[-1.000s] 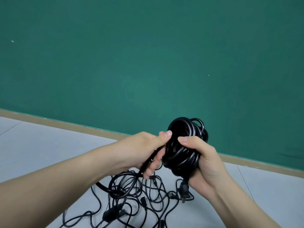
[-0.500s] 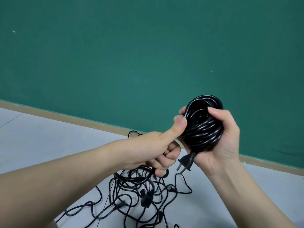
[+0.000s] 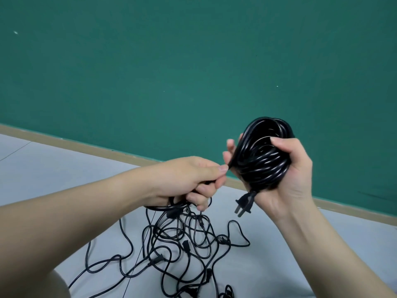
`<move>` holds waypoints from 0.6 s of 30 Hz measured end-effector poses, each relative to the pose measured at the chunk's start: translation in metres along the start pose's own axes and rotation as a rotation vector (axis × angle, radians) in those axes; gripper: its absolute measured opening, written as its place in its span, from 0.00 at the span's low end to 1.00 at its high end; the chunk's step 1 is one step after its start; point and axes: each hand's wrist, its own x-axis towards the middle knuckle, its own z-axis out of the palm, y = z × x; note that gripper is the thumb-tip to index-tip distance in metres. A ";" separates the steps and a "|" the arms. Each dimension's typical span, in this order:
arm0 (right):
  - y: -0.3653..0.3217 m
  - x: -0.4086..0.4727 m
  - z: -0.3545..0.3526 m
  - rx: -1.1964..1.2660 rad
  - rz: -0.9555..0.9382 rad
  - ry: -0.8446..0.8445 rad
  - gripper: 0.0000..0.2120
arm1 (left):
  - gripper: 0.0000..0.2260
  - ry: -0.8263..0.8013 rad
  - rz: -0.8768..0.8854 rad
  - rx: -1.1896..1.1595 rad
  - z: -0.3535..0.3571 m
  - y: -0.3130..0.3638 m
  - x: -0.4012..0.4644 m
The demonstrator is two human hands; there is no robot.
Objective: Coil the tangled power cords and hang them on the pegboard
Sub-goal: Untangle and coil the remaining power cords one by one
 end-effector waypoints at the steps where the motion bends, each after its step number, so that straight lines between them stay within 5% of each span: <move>1: 0.002 -0.002 0.001 -0.018 0.006 -0.029 0.16 | 0.16 -0.010 -0.004 -0.024 -0.001 0.002 -0.001; 3: 0.004 -0.006 0.005 -0.057 0.005 -0.064 0.09 | 0.16 -0.020 -0.023 -0.052 -0.003 0.004 -0.002; 11: 0.002 -0.004 0.005 -0.044 0.019 -0.079 0.13 | 0.17 -0.036 -0.071 -0.020 0.004 0.006 -0.004; 18: -0.021 0.007 -0.007 -0.004 -0.142 0.100 0.07 | 0.11 -0.054 -0.088 0.136 -0.008 0.008 -0.009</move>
